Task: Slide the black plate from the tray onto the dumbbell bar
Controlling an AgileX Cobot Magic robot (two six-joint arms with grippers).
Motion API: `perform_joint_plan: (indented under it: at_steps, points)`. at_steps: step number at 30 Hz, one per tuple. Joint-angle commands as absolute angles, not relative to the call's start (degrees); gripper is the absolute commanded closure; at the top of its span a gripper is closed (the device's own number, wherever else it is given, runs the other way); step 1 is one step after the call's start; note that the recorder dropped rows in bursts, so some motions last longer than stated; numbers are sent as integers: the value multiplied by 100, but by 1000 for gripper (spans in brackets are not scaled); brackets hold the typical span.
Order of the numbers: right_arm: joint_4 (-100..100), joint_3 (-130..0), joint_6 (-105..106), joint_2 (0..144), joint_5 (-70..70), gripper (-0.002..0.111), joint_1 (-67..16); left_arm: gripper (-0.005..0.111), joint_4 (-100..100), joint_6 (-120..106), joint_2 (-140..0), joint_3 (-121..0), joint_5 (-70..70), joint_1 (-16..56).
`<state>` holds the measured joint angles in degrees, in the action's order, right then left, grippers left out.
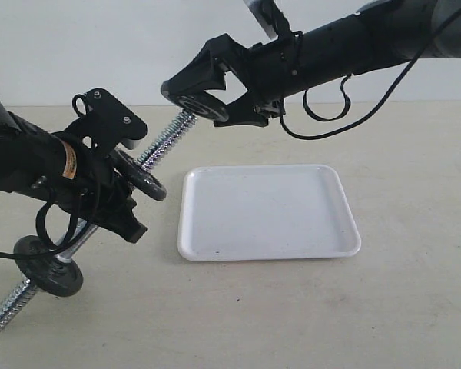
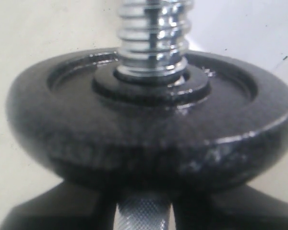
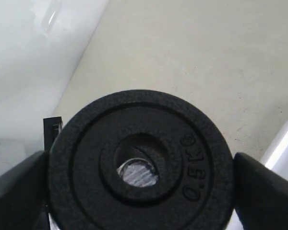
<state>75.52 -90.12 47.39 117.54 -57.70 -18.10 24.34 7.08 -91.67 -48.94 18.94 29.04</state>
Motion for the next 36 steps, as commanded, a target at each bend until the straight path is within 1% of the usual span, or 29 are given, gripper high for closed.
perform_joint_plan:
  at_steps: [1, 29, 36]
  points:
    - [7912, -9088, 4751, 11668, -5926, 108, -1886, 102, 2692, 771, -8945, -5106, -2435, 2937]
    - [7658, -9064, 4658, 11668, -5996, 108, -1894, 102, 2681, 622, -8945, -5334, -2504, 2925]
    - [7743, -9064, 4636, 11668, -5775, 108, -2122, 102, 2471, 622, -8945, -5334, -2790, 2925]
